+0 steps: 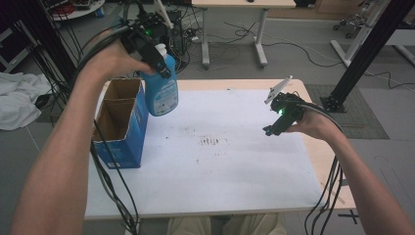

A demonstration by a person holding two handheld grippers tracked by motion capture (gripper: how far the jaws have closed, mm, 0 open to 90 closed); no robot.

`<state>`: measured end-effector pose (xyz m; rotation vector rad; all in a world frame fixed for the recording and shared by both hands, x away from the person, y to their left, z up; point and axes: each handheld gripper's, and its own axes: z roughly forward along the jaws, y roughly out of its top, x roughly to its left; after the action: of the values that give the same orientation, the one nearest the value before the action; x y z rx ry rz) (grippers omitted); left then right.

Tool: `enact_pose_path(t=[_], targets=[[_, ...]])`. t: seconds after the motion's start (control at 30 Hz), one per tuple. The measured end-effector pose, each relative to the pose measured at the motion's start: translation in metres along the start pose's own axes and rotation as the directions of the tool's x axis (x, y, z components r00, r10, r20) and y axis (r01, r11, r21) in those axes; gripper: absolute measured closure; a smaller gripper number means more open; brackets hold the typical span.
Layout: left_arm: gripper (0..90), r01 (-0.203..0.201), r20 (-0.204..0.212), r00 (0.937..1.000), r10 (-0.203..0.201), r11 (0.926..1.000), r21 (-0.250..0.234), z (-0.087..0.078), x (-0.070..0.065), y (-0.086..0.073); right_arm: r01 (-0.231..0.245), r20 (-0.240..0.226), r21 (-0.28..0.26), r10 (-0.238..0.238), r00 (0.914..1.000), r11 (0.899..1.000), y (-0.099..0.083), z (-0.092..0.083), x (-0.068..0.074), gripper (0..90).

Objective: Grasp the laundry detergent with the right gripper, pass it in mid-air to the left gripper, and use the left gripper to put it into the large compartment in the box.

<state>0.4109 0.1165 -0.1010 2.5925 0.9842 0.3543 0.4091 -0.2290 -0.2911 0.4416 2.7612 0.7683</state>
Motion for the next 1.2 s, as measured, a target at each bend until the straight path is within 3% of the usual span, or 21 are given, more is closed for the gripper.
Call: enact_pose_path(t=[0.03, 0.07, 0.1, 0.13, 0.17, 0.2, 0.5, 0.53, 0.57, 0.6, 0.63, 0.73, 0.8, 0.87, 0.9, 0.93, 0.97, 1.03, 1.07, 1.1, 1.2], targets=[[38.2, 0.046, -0.028, 0.9985, -0.046, 0.9988, 0.014, -0.006, 0.016, -0.013, -0.079, 0.102, 0.166, 0.062, 0.9929, 0.983, -0.009, -0.011, -0.012, 12.9], [38.2, 0.054, -0.032, 0.9981, -0.053, 0.9984, 0.018, -0.008, 0.020, -0.016, -0.079, 0.102, 0.166, 0.062, 0.9929, 0.983, -0.009, -0.011, -0.012, 12.9], [38.2, 0.028, -0.021, 0.9994, -0.028, 0.9996, 0.009, -0.004, 0.010, -0.008, -0.078, 0.103, 0.166, 0.062, 0.9928, 0.983, -0.009, -0.011, -0.012, 12.9], [38.2, -0.051, 0.014, 0.9986, 0.051, 0.9987, -0.002, 0.005, -0.010, 0.008, -0.079, 0.101, 0.165, 0.063, 0.9929, 0.983, -0.009, -0.011, -0.012, 12.9], [38.2, -0.012, 0.005, 0.9999, 0.012, 0.9999, -0.001, 0.001, -0.002, 0.002, -0.079, 0.100, 0.160, 0.063, 0.9930, 0.984, -0.010, -0.013, -0.013, 12.9], [38.2, 0.098, -0.049, 0.9941, -0.097, 0.9952, 0.010, -0.017, 0.034, -0.030, -0.080, 0.099, 0.161, 0.064, 0.9930, 0.984, -0.009, -0.012, -0.012, 12.9], [38.2, 0.151, -0.073, 0.9860, -0.150, 0.9884, 0.015, -0.030, 0.056, -0.056, -0.075, 0.108, 0.171, 0.056, 0.9925, 0.982, -0.009, -0.009, -0.011, 12.9], [38.2, 0.140, -0.073, 0.9877, -0.138, 0.9901, 0.017, -0.029, 0.053, -0.052, -0.071, 0.110, 0.172, 0.053, 0.9925, 0.983, -0.008, -0.009, -0.011, 12.9], [38.2, 0.089, -0.046, 0.9950, -0.089, 0.9960, 0.009, -0.015, 0.031, -0.028, -0.080, 0.104, 0.170, 0.063, 0.9926, 0.982, -0.009, -0.012, -0.012, 12.9], [38.2, 0.101, -0.052, 0.9936, -0.101, 0.9948, 0.011, -0.019, 0.036, -0.033, -0.080, 0.104, 0.170, 0.063, 0.9926, 0.982, -0.009, -0.012, -0.012, 12.9], [38.2, 0.164, -0.078, 0.9836, -0.163, 0.9863, 0.012, -0.033, 0.059, -0.062, -0.080, 0.106, 0.169, 0.062, 0.9924, 0.982, -0.010, -0.011, -0.013, 12.9], [38.2, 0.135, -0.076, 0.9882, -0.133, 0.9908, 0.014, -0.027, 0.050, -0.049, -0.078, 0.111, 0.169, 0.060, 0.9920, 0.982, -0.009, -0.010, -0.012, 12.9], [38.2, 0.199, -0.093, 0.9762, -0.196, 0.9797, 0.024, -0.032, 0.068, -0.081, -0.072, 0.114, 0.177, 0.052, 0.9921, 0.982, -0.009, -0.008, -0.011, 12.9], [38.2, 0.191, -0.092, 0.9779, -0.188, 0.9814, 0.022, -0.032, 0.067, -0.078, -0.064, 0.115, 0.173, 0.044, 0.9923, 0.983, -0.008, -0.005, -0.009, 12.9], [38.2, 0.211, -0.093, 0.9738, -0.207, 0.9768, 0.035, -0.026, 0.072, -0.089, -0.070, 0.115, 0.177, 0.050, 0.9922, 0.982, -0.009, -0.006, -0.010, 12.9], [38.2, 0.147, -0.073, 0.9866, -0.146, 0.9890, 0.014, -0.029, 0.054, -0.054, -0.073, 0.109, 0.173, 0.054, 0.9926, 0.982, -0.009, -0.009, -0.011, 12.9], [38.2, 0.223, -0.089, 0.9717, -0.219, 0.9741, 0.038, -0.023, 0.074, -0.095, -0.073, 0.109, 0.173, 0.054, 0.9926, 0.982, -0.009, -0.009, -0.011, 12.9], [38.1, 0.218, -0.091, 0.9727, -0.214, 0.9751, 0.041, -0.024, 0.073, -0.094, -0.064, 0.116, 0.175, 0.044, 0.9923, 0.982, -0.007, -0.005, -0.009, 12.9], [38.1, 0.182, -0.091, 0.9795, -0.180, 0.9831, 0.020, -0.034, 0.065, -0.074, -0.064, 0.118, 0.179, 0.044, 0.9921, 0.982, -0.007, -0.004, -0.008, 12.9], [38.1, 0.228, -0.088, 0.9708, -0.223, 0.9728, 0.042, -0.021, 0.074, -0.097, -0.072, 0.115, 0.177, 0.052, 0.9921, 0.982, -0.009, -0.007, -0.010, 12.9], [38.1, 0.247, -0.083, 0.9668, -0.241, 0.9675, 0.057, -0.010, 0.077, -0.109, -0.064, 0.116, 0.182, 0.043, 0.9923, 0.981, -0.008, -0.003, -0.009, 12.9]])
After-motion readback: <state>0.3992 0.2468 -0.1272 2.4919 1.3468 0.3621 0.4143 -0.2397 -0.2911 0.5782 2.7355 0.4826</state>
